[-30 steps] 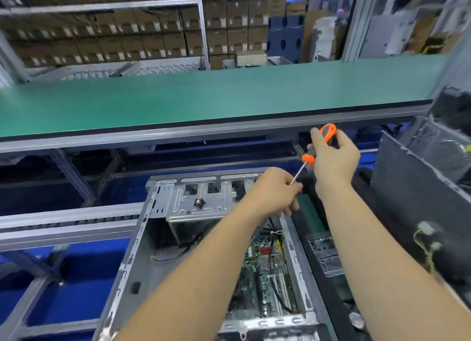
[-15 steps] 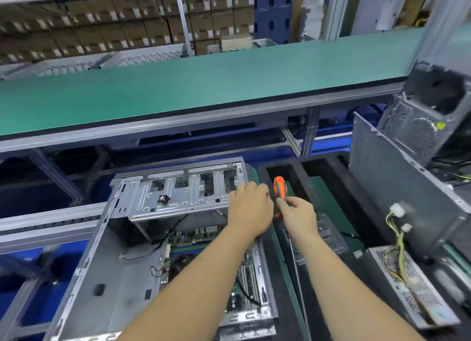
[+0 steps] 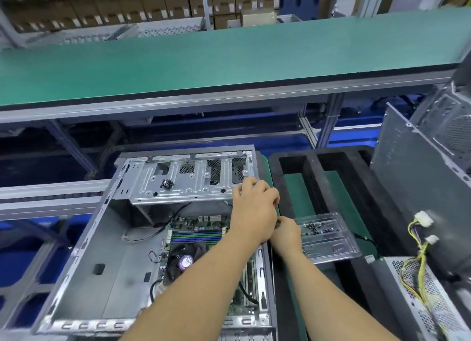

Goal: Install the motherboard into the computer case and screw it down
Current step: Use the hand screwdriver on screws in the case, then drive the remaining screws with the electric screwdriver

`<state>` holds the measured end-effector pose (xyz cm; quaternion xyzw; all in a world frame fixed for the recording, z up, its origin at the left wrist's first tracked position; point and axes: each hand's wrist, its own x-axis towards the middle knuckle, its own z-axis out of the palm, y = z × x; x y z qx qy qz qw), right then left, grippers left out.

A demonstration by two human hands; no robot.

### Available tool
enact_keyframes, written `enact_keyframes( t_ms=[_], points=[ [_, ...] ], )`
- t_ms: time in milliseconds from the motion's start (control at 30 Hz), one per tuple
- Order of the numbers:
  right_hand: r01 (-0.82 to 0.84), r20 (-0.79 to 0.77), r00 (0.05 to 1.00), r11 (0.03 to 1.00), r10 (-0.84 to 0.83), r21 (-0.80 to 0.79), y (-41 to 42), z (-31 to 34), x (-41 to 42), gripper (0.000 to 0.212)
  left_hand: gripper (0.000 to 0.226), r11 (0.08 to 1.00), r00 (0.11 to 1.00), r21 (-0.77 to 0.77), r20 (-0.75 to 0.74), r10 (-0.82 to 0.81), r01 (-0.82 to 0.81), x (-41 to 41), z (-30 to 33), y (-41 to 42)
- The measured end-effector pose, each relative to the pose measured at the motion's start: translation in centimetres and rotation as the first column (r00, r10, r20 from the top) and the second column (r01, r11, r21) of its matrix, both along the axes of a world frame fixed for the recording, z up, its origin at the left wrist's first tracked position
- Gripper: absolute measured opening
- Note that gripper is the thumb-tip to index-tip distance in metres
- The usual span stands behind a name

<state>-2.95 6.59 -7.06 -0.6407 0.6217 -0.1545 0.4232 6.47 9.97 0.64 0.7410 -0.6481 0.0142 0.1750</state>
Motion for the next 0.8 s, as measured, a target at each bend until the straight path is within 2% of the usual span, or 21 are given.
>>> enact_keyframes(
  t_ms=[100,300,433,500,567,667,733,800],
  points=[
    [0.001,-0.012,1.000,1.000,-0.001,0.003,-0.2,-0.3,0.1,0.022,0.017,1.000,1.000,0.009,-0.010,-0.001,0.001,0.0,-0.2,-0.2],
    [-0.018,0.020,1.000,1.000,0.018,-0.003,-0.8,-0.1,-0.2,0.015,0.024,1.000,0.998,0.006,-0.055,0.017,-0.016,0.0,0.0,-0.3],
    [0.079,0.111,0.991,0.996,-0.073,-0.049,-0.9,2.2,-0.4,0.016,0.028,1.000,0.993,-0.006,-0.120,0.013,-0.014,-0.1,0.4,-0.1],
    [0.106,0.175,0.981,0.990,-0.089,-0.091,-0.6,4.2,-0.3,0.014,0.034,0.999,0.987,-0.033,-0.161,0.029,-0.035,-0.4,0.8,0.1],
    [0.129,0.229,0.969,0.982,-0.096,-0.137,0.1,6.5,-0.1,0.013,0.033,0.999,0.991,-0.043,-0.133,0.020,-0.026,-0.7,1.6,0.5],
    [0.156,0.225,0.969,0.954,-0.098,-0.257,1.6,10.0,0.7,0.021,0.029,0.998,0.993,-0.058,-0.113,0.026,-0.033,0.7,3.1,2.3],
    [0.159,0.216,0.973,0.922,-0.085,-0.352,3.7,12.3,2.4,0.031,0.026,0.990,0.994,-0.102,-0.064,0.090,-0.096,3.3,4.3,5.1],
    [0.113,0.228,0.974,0.872,-0.002,-0.476,7.5,14.4,5.8,0.035,0.015,0.963,0.978,-0.170,-0.019,0.207,-0.208,6.7,5.4,9.5]
  ],
)
